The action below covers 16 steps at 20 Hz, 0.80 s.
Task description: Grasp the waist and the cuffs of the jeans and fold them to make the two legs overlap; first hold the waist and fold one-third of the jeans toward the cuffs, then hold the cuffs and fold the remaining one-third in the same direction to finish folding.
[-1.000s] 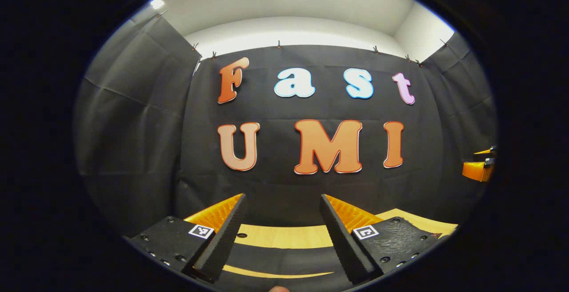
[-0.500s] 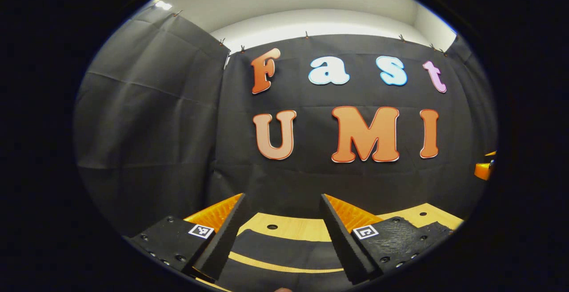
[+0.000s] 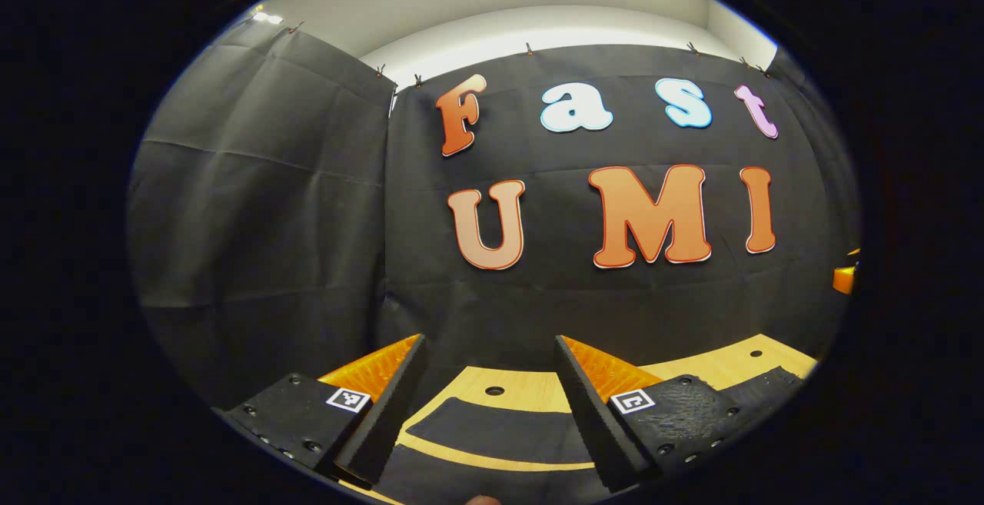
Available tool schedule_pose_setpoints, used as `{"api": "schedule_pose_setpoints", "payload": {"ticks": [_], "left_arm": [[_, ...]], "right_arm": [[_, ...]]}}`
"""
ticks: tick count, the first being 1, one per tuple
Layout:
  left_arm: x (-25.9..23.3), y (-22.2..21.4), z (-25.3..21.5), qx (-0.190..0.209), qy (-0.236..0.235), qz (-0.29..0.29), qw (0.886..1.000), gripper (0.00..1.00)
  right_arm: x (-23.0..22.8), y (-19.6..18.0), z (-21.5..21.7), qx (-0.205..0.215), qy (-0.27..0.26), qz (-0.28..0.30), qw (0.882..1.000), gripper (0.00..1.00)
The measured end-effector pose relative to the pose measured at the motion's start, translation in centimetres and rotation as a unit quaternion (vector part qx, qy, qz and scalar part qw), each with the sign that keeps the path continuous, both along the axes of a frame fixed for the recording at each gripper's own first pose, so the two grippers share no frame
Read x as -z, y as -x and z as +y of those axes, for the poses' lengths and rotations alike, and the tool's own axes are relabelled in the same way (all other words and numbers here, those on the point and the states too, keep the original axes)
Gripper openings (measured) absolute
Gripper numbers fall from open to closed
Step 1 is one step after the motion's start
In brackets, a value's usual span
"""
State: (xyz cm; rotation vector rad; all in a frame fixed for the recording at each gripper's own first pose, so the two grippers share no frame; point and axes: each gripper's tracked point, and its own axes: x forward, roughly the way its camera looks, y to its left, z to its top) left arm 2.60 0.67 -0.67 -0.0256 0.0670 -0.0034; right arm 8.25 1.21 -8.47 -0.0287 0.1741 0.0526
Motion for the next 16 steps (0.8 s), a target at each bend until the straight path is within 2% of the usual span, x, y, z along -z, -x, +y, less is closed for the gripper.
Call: {"api": "schedule_pose_setpoints", "payload": {"ticks": [4, 10, 16], "left_arm": [[0.7, -1.5, 1.3, 0.009, -0.02, 0.006, 1.0, 0.97], [1.1, -2.7, 0.7, 0.037, -0.011, 0.018, 0.999, 0.98], [0.4, -3.2, -1.3, 0.059, 0.001, 0.004, 0.998, 0.97]], "right_arm": [[0.9, -0.2, 1.7, 0.004, 0.0, 0.018, 1.0, 0.98], [1.5, -0.6, 2.8, 0.013, -0.006, 0.034, 0.999, 0.98], [-1.1, -0.9, 3.1, 0.026, 0.011, -0.011, 1.0, 0.98]]}}
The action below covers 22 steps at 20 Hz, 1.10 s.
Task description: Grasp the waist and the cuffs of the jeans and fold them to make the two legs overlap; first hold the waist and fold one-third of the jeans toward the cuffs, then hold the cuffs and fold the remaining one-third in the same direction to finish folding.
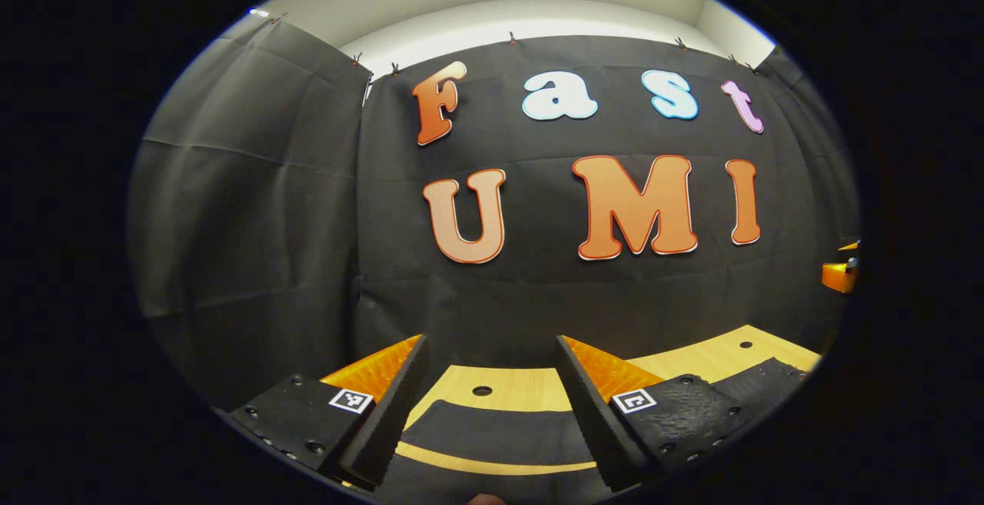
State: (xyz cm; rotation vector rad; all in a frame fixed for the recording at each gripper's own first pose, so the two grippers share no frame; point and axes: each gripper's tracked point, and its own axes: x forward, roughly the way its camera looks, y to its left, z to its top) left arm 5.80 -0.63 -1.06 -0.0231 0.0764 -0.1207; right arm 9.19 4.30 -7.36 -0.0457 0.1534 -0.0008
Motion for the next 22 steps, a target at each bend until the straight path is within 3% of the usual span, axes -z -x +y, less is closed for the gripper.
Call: {"api": "schedule_pose_setpoints", "payload": {"ticks": [7, 12, 18, 22], "left_arm": [[2.2, -1.0, -1.3, 0.011, 0.001, 0.033, 0.999, 0.97], [7.5, -2.0, 1.1, -0.018, 0.001, 0.121, 0.992, 0.97], [15.9, -1.2, 6.0, -0.062, 0.005, 0.263, 0.963, 0.98], [20.6, 0.9, 8.5, -0.088, 0.032, 0.352, 0.931, 0.98]], "right_arm": [[2.8, 0.4, 0.4, 0.002, -0.016, 0.036, 0.999, 0.98], [6.3, 0.6, -1.9, 0.026, -0.027, 0.092, 0.995, 0.98], [11.0, 1.1, -6.1, 0.066, -0.062, 0.168, 0.982, 0.98], [14.6, 1.8, -8.4, 0.097, -0.075, 0.225, 0.967, 0.98]]}}
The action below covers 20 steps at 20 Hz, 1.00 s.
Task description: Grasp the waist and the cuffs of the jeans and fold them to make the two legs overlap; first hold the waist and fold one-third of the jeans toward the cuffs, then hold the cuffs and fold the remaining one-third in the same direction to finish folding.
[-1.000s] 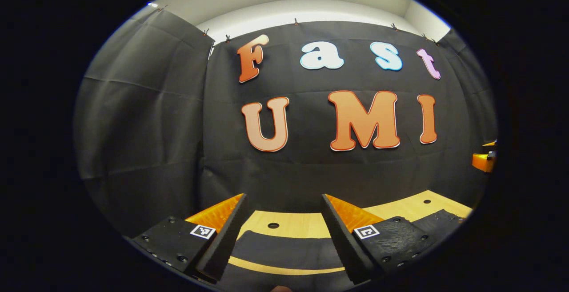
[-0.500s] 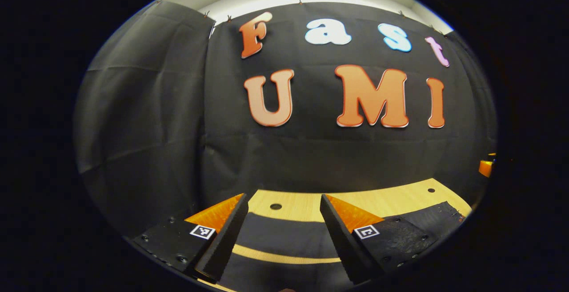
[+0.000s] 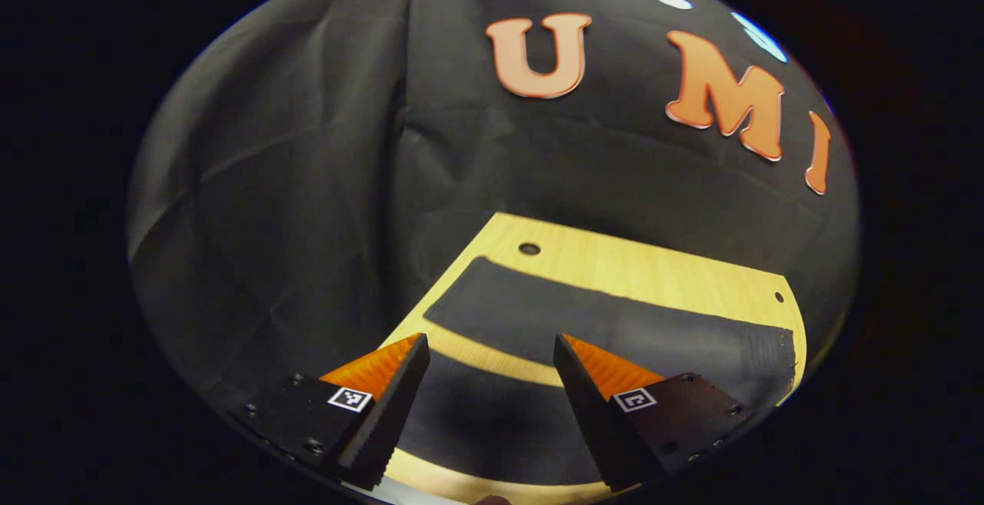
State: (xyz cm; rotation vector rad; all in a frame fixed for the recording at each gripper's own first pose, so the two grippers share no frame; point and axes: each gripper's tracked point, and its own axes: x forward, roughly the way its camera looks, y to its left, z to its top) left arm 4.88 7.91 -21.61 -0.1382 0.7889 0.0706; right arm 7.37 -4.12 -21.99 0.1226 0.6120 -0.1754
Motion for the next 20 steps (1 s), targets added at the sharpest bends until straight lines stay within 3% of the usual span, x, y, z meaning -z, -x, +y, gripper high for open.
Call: {"api": "schedule_pose_setpoints", "payload": {"ticks": [7, 12, 16, 20], "left_arm": [[3.2, 0.9, 1.9, -0.039, 0.004, 0.07, 0.997, 0.98], [5.4, 2.1, 2.6, -0.069, 0.026, 0.134, 0.988, 0.98], [7.8, 3.6, 3.7, -0.103, 0.047, 0.206, 0.972, 0.98], [10.9, 4.8, 4.7, -0.145, 0.076, 0.281, 0.945, 0.99]], "right_arm": [[2.8, 0.2, 0.3, 0.011, -0.042, 0.043, 0.998, 0.98], [4.9, 0.0, -0.2, 0.023, -0.062, 0.076, 0.995, 0.98], [6.8, 0.8, -1.1, 0.047, -0.084, 0.111, 0.989, 0.98], [8.9, 2.2, -1.7, 0.075, -0.094, 0.153, 0.981, 0.97]]}}
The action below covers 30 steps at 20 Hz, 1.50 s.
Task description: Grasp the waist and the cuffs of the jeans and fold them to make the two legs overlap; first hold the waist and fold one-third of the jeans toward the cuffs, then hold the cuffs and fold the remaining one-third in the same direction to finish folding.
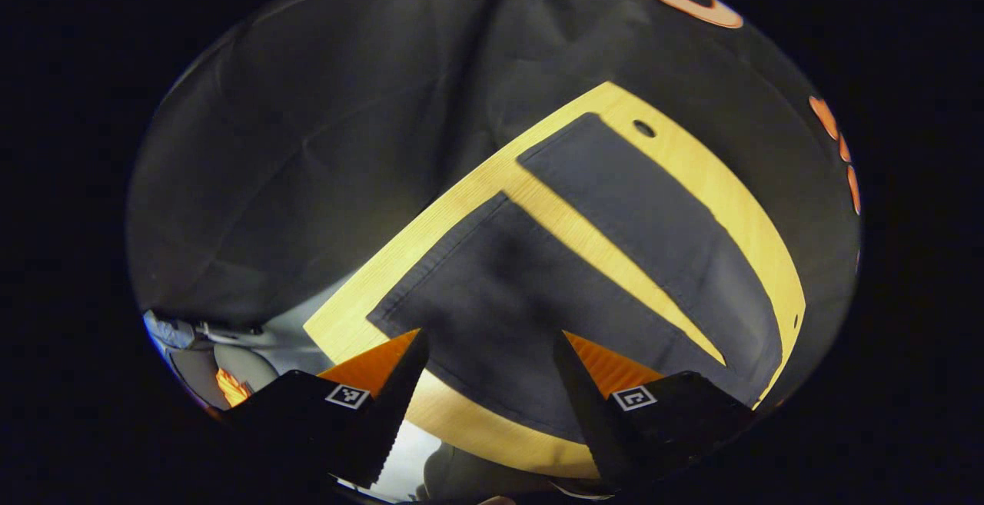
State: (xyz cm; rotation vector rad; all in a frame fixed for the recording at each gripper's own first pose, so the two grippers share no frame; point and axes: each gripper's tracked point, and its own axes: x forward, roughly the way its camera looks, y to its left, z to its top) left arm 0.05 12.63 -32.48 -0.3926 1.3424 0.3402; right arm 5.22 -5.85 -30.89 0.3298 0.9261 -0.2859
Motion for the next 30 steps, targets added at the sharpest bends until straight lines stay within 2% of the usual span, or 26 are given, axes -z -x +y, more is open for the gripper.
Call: {"api": "schedule_pose_setpoints", "payload": {"ticks": [6, 11, 16, 21, 25, 27, 28, 30], "left_arm": [[2.7, -1.0, 1.0, -0.003, 0.024, 0.068, 0.997, 0.98], [5.6, -1.2, 1.4, -0.022, 0.038, 0.112, 0.993, 0.98], [5.7, -1.4, 1.8, -0.045, 0.013, 0.139, 0.989, 0.95], [5.9, -1.1, 1.8, -0.065, 0.004, 0.161, 0.985, 0.99], [5.5, -1.9, 1.2, -0.09, 0.012, 0.165, 0.982, 0.98], [5.5, -1.6, 1.0, -0.104, 0.03, 0.166, 0.98, 0.9], [5.8, -1.2, 0.9, -0.125, 0.041, 0.167, 0.977, 0.9], [5.8, -1.2, 1.0, -0.126, 0.038, 0.165, 0.977, 0.9]], "right_arm": [[3.5, 2.5, 0.6, 0.034, -0.008, 0.06, 0.998, 0.98], [6.8, 4.6, -1.0, 0.078, -0.025, 0.116, 0.99, 0.98], [10.7, 5.6, -4.3, 0.148, -0.073, 0.167, 0.972, 0.97], [13.5, 6.6, -8.3, 0.2, -0.075, 0.203, 0.956, 0.96], [15.5, 6.5, -8.6, 0.215, -0.099, 0.222, 0.946, 0.96], [15.6, 5.5, -9.5, 0.231, -0.092, 0.215, 0.945, 0.94], [15.8, 5.7, -9.6, 0.225, -0.082, 0.223, 0.945, 0.92], [15.8, 6.1, -9.7, 0.197, -0.053, 0.243, 0.948, 0.87]]}}
